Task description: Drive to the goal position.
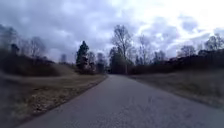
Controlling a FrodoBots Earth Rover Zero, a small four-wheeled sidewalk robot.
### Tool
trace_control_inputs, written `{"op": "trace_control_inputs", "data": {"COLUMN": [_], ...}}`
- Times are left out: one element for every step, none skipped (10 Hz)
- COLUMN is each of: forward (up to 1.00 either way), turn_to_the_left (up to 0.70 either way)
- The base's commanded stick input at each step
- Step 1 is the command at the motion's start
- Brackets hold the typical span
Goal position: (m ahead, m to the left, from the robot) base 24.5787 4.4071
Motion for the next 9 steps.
{"op": "trace_control_inputs", "data": {"forward": [0.5,0.5,0.5,0.5,0.5,0.5,0.5,0.5,0.5], "turn_to_the_left": [0.0,0.0,0.0,0.0,0.0,0.0,0.0,0.0,0.0]}}
